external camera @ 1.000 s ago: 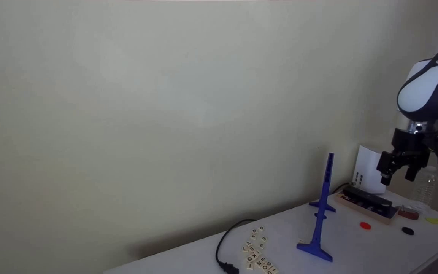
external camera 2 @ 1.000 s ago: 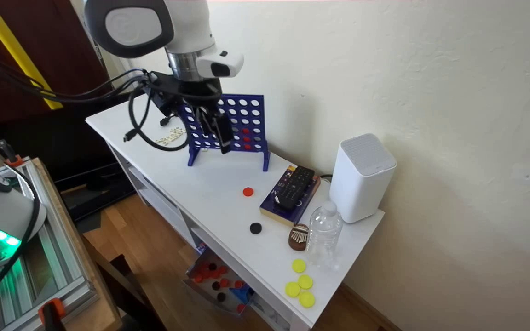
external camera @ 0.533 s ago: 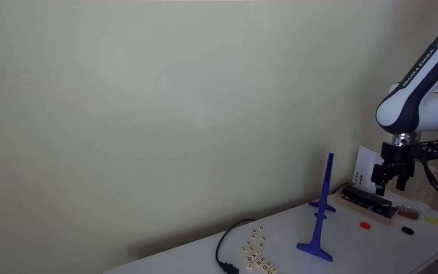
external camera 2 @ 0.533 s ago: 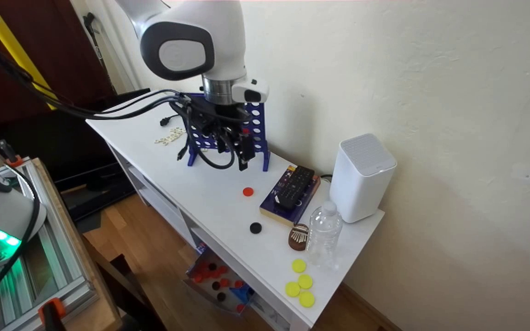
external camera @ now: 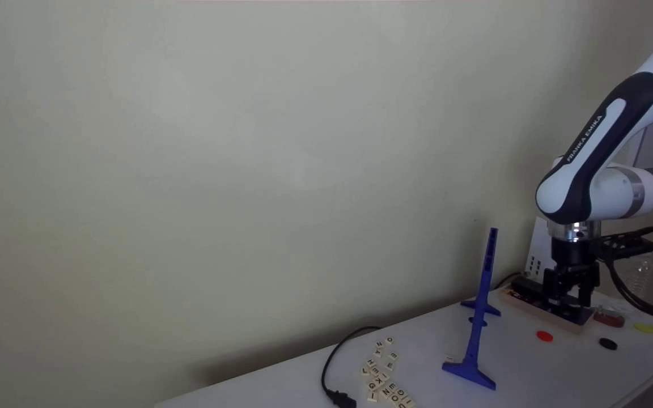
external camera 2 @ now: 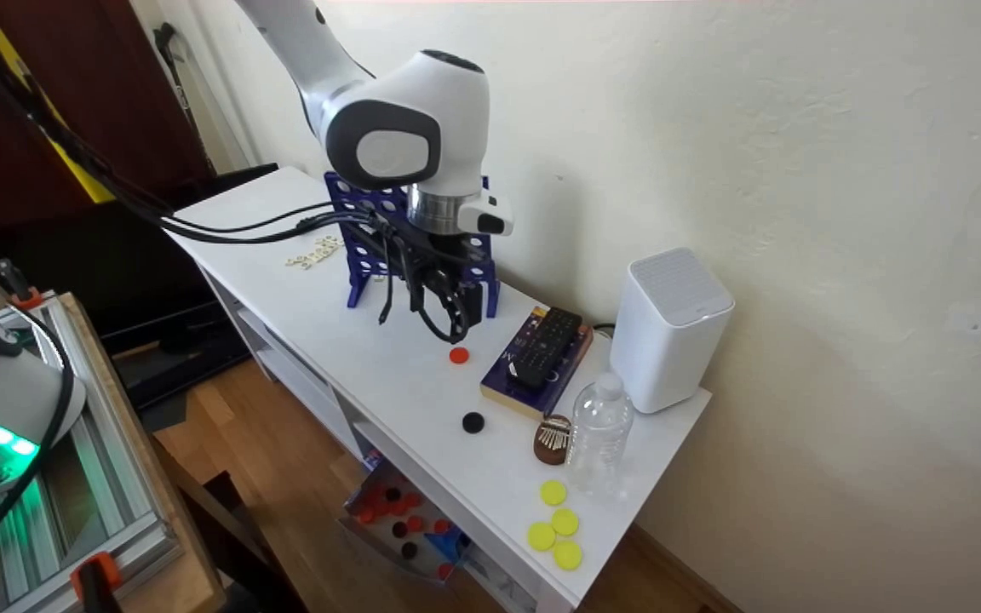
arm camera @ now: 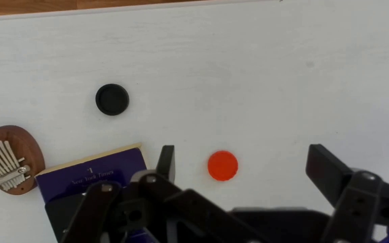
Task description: Pick up the red token and place in the second row from the right of the purple object on top of the other tokens
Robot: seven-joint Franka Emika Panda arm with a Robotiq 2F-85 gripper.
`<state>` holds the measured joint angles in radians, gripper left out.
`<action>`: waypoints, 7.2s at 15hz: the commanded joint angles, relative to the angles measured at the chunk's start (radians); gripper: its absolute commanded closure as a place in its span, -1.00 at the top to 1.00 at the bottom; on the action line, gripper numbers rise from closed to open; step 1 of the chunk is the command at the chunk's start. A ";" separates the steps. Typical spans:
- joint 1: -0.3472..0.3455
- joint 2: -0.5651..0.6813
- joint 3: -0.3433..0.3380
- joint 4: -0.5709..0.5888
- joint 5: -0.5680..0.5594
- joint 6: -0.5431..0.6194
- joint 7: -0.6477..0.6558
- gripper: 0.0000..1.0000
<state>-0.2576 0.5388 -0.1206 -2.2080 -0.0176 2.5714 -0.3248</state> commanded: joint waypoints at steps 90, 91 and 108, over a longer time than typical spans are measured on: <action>0.008 -0.060 -0.002 -0.166 -0.189 0.328 -0.050 -0.80; -0.004 -0.090 0.008 -0.196 -0.183 0.355 -0.063 -0.80; -0.827 -0.220 0.900 -0.370 0.038 0.557 -0.406 -0.80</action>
<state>-0.9239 0.3094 0.6315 -2.5576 -0.0166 3.1034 -0.6550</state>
